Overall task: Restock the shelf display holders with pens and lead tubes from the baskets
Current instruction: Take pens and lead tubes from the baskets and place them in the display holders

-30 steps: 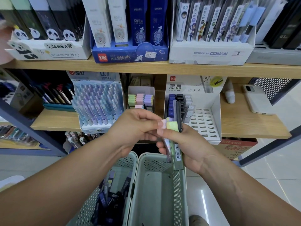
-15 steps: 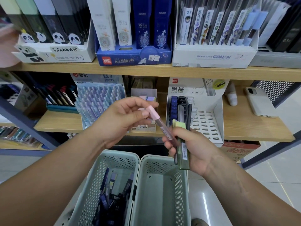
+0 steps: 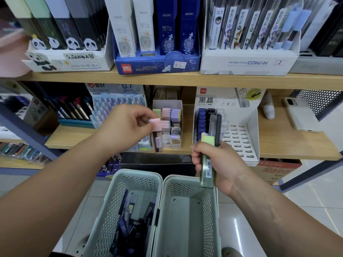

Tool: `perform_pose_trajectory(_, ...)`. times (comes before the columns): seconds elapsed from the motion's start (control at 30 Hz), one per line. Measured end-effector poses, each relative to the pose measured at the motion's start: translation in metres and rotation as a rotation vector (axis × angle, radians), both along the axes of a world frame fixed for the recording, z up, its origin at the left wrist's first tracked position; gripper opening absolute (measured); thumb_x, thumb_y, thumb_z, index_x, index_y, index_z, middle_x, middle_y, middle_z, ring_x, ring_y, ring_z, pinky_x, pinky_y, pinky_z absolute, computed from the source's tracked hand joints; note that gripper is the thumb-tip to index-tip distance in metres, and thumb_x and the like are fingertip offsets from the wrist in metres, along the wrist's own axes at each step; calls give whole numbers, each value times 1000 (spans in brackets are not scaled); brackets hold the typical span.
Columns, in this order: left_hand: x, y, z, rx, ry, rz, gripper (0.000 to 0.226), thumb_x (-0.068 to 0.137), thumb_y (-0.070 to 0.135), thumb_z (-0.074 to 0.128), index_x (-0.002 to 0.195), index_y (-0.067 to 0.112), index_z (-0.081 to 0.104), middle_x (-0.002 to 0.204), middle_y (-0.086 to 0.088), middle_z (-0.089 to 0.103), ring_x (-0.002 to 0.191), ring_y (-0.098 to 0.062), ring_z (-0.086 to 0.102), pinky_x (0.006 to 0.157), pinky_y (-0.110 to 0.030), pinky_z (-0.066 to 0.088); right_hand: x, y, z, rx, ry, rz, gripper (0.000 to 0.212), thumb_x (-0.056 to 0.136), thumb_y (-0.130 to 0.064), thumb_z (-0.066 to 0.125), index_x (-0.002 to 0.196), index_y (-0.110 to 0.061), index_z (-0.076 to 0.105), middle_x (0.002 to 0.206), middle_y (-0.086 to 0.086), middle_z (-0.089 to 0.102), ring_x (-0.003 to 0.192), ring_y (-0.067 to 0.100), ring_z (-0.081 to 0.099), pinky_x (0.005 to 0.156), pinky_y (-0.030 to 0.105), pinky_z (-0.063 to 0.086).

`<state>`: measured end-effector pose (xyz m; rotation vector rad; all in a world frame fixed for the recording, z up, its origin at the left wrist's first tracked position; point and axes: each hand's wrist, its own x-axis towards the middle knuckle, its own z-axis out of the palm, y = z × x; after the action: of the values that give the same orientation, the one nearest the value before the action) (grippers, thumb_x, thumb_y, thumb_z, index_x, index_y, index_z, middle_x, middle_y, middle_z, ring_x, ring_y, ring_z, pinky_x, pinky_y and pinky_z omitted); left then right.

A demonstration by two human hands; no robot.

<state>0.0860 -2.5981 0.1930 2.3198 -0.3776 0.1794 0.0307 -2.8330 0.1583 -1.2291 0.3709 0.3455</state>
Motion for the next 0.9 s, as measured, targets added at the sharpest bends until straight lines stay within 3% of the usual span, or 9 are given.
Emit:
perform_pose_trajectory(0.13,6,-8,-8,117,-152,10,4,88,21,77,92,21,79,78,10,73,68,-2,66,67,-21,56,0,4,-2,1,-8,7,9,83,-2,73,82,-7,66,65,8,63,52,16,58,47,25,47)
perform_pose_trajectory(0.37,23,-16,-12,301,-318,21,9,94,19,69,99,15,76,81,-3,72,74,-23,66,68,-38,54,-4,0,-4,-19,-16,17,9,84,-2,73,80,-7,66,66,9,62,53,15,57,46,24,47)
perform_pose_trajectory(0.47,30,-24,-13,465,-342,8,12,94,20,66,100,12,73,88,-10,72,81,-33,66,71,-43,54,-4,0,-5,-24,-9,20,9,84,-2,72,79,-7,66,66,9,62,52,15,57,46,24,47)
perform_pose_trajectory(0.63,42,-37,-6,743,-364,-3,5,85,7,69,81,11,67,76,-13,64,78,-36,60,66,-42,49,-1,2,-5,-16,3,13,9,84,-3,74,86,-4,64,67,10,63,53,17,57,47,25,47)
perform_pose_trajectory(0.77,51,-35,-4,839,-328,10,16,83,10,69,74,17,58,74,-10,61,77,-35,60,64,-38,41,0,1,-6,0,11,7,19,84,-3,74,98,-1,61,67,9,64,54,17,58,48,26,47)
perform_pose_trajectory(0.9,51,-37,-12,892,-319,18,18,84,10,63,73,21,56,76,-8,63,82,-33,60,70,-40,45,0,-1,-8,2,6,17,12,83,-3,74,91,-4,64,67,9,64,54,17,58,48,26,47)
